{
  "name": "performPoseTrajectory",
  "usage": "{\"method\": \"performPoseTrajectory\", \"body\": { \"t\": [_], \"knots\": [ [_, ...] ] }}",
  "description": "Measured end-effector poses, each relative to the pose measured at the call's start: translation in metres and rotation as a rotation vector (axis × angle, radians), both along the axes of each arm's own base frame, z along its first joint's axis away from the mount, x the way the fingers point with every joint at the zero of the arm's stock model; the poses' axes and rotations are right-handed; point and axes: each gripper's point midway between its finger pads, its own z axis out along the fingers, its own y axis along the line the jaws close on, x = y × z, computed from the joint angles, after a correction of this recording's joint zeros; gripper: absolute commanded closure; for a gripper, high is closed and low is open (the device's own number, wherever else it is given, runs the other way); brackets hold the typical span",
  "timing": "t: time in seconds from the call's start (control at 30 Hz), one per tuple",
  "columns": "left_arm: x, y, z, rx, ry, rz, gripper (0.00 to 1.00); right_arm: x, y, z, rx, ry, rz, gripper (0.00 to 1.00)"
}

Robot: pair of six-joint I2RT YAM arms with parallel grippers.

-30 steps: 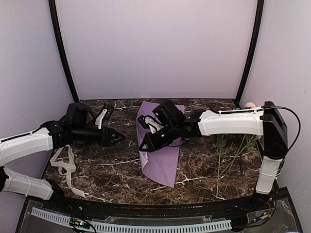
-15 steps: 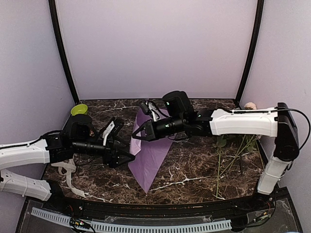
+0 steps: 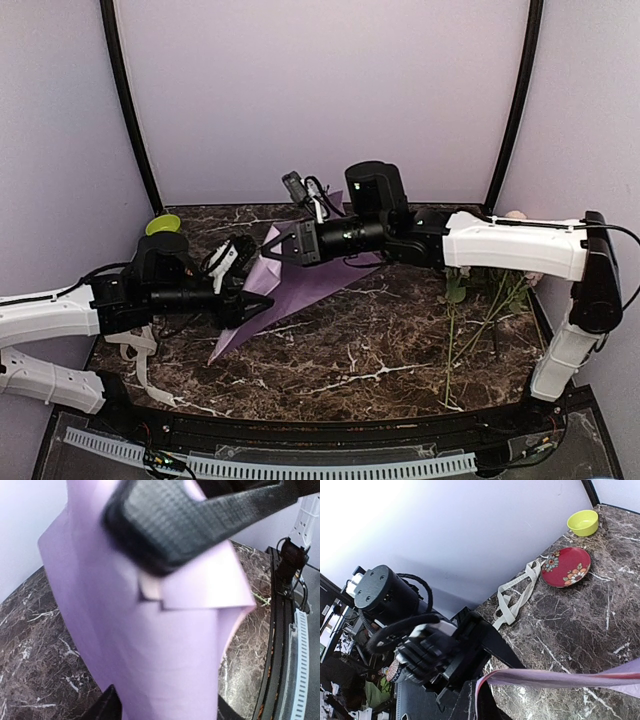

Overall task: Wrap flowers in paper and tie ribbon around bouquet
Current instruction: Pass from the right arm to the left, then pass from the left arm to the right

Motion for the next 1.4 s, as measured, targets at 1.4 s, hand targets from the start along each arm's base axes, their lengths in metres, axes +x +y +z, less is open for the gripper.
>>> {"method": "performPoseTrajectory", "body": {
  "t": [1.4],
  "knots": [
    [0.0, -0.01, -0.013, 0.088, -0.021, -0.043, 1.0, 0.015, -0.093, -0.049, -0.157, -0.159, -0.099, 0.76]
  ]
}}
